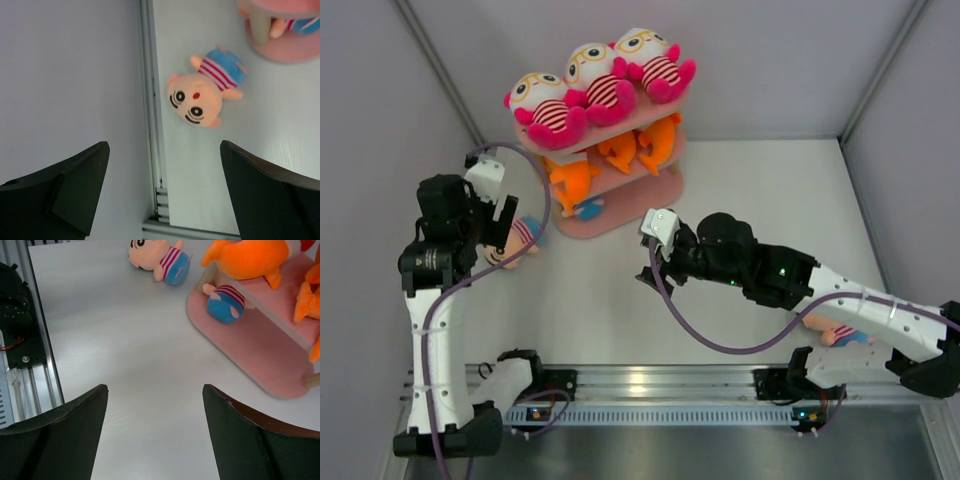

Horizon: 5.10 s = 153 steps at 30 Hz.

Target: Place and organize the stuffed toys onto the shelf

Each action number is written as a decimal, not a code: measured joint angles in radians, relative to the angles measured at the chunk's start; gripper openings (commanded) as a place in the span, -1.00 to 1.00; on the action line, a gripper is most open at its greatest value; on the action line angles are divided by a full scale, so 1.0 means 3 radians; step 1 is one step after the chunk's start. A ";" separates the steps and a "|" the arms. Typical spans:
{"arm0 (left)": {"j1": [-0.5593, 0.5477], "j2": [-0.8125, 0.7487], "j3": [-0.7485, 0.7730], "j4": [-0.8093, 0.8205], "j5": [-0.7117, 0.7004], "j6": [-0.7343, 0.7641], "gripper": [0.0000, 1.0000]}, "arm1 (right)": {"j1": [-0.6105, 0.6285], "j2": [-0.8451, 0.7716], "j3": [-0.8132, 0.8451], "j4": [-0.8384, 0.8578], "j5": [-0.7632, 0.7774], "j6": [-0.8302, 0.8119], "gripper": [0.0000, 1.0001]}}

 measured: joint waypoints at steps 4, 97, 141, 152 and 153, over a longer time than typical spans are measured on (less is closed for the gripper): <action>0.0483 0.0158 -0.0182 -0.0125 0.0042 -0.0127 0.96 | 0.0000 -0.0135 -0.0071 0.0031 -0.0010 0.0003 0.54; 0.1156 -0.0376 -0.1222 -0.0754 0.2646 0.1324 0.96 | -0.0649 0.1399 -0.1305 0.2705 -0.0933 0.3400 -1.00; 0.1146 0.0482 -0.1064 -0.0760 0.2071 0.0881 0.96 | -0.2288 0.3183 0.0053 0.3318 -0.0006 0.4705 -0.03; 0.1146 0.0482 -0.1052 -0.0762 0.2068 0.0881 0.96 | -0.2309 0.2387 -0.0357 0.2464 0.0240 0.4129 0.99; 0.1146 0.0482 -0.1043 -0.0763 0.2069 0.0882 0.96 | -0.2310 0.2216 -0.0387 0.2227 0.0301 0.3986 0.99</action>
